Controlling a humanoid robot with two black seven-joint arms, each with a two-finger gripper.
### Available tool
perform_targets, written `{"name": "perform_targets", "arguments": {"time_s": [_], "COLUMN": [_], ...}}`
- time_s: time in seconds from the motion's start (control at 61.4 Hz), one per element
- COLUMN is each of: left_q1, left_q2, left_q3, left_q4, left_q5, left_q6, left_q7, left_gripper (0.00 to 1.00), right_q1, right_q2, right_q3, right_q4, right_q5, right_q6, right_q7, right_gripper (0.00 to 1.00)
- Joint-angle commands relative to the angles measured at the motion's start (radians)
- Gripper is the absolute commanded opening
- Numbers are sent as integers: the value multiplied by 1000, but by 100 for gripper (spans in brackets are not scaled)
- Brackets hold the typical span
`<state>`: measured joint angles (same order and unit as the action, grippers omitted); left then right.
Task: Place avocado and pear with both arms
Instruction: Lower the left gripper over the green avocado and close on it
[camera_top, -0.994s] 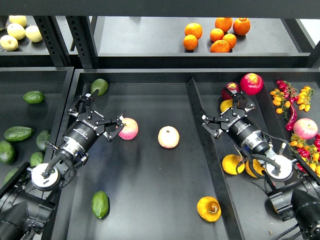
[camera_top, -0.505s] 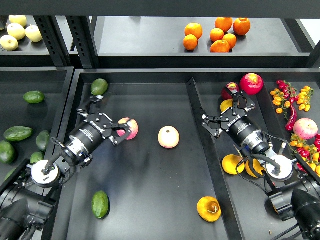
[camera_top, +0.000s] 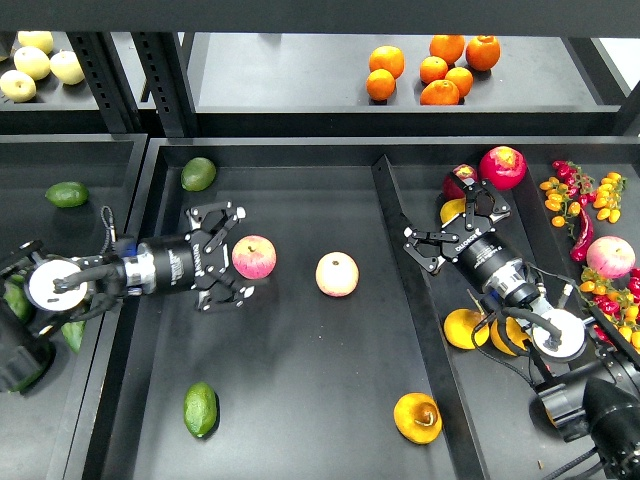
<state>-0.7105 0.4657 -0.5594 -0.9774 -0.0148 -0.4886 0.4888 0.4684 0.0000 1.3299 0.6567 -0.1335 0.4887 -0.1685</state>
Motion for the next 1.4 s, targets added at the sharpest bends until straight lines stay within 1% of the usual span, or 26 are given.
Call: {"name": "perform_targets", "arguments": {"time_s": [0.0,0.195,0.212,0.342,0.538,0.929,1.385], "left_q1": [-49,-53,-46,-41,-40,19,34], "left_q2": [59,94,96,108,116,99,27], "left_q3": [133,248,269,308,342,355,355], "left_q4": [-32,-78,-87,-93,-99,-92,-64], "left_q5": [41,173,218,308,371,529,561], "left_q6": [0,0,0,0,0,0,0], "left_q7": [0,0,0,0,0,0,0], "left_gripper": [98,97,97,97,97,97,97], "right_q1": [-2,-7,-7,-8,-10,-16,-16], "right_q2": [0,0,0,0,0,0,0], "right_q3": [0,0,0,0,2,0,0], "right_q4": [-3,-6,-6,-8,-9,-9,-9], "right_q5": [0,0,0,0,0,0,0], "right_q6": [0,0,0,0,0,0,0], "right_q7": [0,0,0,0,0,0,0], "right_gripper": [100,100,100,100,100,100,100]}}
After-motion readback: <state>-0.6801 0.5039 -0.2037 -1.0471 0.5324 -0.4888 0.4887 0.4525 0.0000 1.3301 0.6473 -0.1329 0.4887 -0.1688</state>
